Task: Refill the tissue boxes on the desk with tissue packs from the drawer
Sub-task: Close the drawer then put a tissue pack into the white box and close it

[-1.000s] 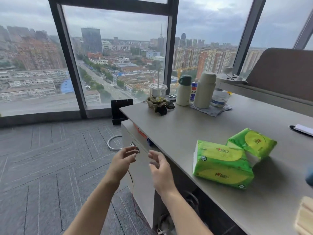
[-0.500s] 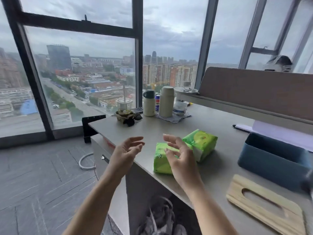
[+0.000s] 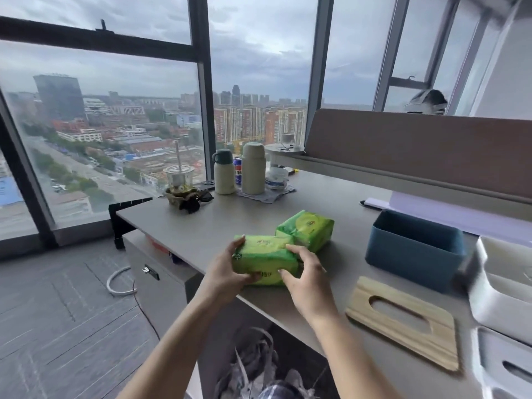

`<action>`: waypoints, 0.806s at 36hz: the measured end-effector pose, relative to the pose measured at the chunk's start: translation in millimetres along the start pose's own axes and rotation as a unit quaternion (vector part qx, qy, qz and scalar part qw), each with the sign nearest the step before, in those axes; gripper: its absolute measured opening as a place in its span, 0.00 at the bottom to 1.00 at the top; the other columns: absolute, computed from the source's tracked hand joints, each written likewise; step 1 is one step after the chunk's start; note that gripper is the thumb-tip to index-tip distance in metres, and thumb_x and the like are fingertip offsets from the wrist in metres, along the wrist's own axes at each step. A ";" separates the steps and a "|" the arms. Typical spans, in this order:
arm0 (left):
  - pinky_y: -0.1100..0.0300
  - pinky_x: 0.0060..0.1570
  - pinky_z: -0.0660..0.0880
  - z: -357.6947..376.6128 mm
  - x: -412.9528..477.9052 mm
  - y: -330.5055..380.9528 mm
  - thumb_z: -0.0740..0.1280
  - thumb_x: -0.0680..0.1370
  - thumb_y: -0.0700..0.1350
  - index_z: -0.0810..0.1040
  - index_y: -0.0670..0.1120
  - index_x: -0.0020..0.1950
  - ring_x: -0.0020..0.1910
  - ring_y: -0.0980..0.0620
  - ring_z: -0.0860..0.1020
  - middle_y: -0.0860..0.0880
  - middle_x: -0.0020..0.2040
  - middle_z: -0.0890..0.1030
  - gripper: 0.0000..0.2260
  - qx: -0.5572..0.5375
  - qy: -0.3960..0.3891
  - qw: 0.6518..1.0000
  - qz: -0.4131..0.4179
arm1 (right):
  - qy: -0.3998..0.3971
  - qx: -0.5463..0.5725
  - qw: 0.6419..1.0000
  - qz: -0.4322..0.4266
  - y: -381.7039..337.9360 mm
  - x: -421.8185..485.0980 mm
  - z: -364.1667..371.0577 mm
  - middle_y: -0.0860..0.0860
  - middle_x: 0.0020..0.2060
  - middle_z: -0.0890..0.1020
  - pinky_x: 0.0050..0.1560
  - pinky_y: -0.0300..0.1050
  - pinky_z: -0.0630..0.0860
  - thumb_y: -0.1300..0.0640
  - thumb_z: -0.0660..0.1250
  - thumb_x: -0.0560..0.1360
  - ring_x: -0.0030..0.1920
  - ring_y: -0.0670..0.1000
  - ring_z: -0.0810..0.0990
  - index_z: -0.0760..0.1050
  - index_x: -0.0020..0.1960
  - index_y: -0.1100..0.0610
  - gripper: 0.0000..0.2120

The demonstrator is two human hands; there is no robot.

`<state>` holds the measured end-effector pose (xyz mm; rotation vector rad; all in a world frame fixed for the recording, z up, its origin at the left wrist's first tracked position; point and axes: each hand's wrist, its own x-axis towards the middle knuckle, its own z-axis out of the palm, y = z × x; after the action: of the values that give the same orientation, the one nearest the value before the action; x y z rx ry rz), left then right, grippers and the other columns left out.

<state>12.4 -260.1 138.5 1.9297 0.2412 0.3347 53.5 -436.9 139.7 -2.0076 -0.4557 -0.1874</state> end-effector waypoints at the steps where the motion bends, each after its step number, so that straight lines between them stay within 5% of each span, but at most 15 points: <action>1: 0.49 0.65 0.73 1.4 -0.7 -0.6 0.78 0.57 0.48 0.66 0.52 0.72 0.60 0.49 0.77 0.50 0.64 0.75 0.44 0.005 0.007 1.000 0.007 | 0.008 -0.002 1.000 -0.001 -0.4 -0.2 0.7 0.50 0.62 0.77 0.66 0.42 0.69 0.59 0.73 0.71 0.64 0.49 0.75 0.75 0.64 0.52 0.23; 9: 0.49 0.63 0.75 3.0 -5.7 7.8 0.79 0.57 0.51 0.71 0.54 0.69 0.58 0.51 0.79 0.52 0.61 0.77 0.41 -0.031 0.041 0.998 0.027 | 0.040 0.004 0.999 -0.031 -4.3 1.3 -6.4 0.48 0.61 0.79 0.66 0.43 0.72 0.59 0.75 0.70 0.62 0.47 0.77 0.77 0.62 0.51 0.22; 13: 0.50 0.58 0.78 4.6 -2.8 35.6 0.80 0.61 0.40 0.73 0.49 0.68 0.53 0.49 0.80 0.49 0.59 0.78 0.37 -0.057 0.049 0.996 0.052 | 0.057 0.002 0.997 -0.056 -13.2 8.1 -25.0 0.48 0.59 0.80 0.57 0.35 0.71 0.58 0.75 0.70 0.53 0.45 0.77 0.77 0.64 0.51 0.23; 20: 0.67 0.44 0.79 35.2 7.6 100.8 0.78 0.65 0.34 0.75 0.48 0.66 0.44 0.54 0.79 0.50 0.55 0.79 0.32 -0.097 0.044 0.986 0.132 | 0.113 0.015 0.990 -0.087 -24.7 21.2 -90.3 0.46 0.59 0.79 0.58 0.39 0.77 0.57 0.75 0.71 0.54 0.45 0.78 0.75 0.64 0.49 0.23; 25: 0.54 0.54 0.80 80.0 23.1 138.2 0.80 0.64 0.40 0.77 0.59 0.62 0.51 0.52 0.82 0.55 0.56 0.81 0.30 -0.085 0.019 0.982 0.169 | 0.163 0.022 0.982 -0.089 -17.4 28.4 -149.8 0.46 0.59 0.80 0.58 0.40 0.77 0.59 0.75 0.71 0.56 0.46 0.79 0.76 0.63 0.50 0.22; 29: 0.53 0.53 0.80 121.7 31.9 163.6 0.80 0.62 0.48 0.76 0.62 0.61 0.49 0.53 0.82 0.54 0.56 0.81 0.30 -0.061 -0.008 0.980 0.187 | 0.211 -0.014 0.974 -0.078 -2.7 27.0 -192.1 0.45 0.55 0.82 0.59 0.44 0.77 0.58 0.75 0.71 0.55 0.45 0.81 0.77 0.62 0.49 0.20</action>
<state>85.8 -416.4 251.4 1.8503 -0.1548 0.5682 89.4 -599.2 239.8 -1.8906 -0.3372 -0.7058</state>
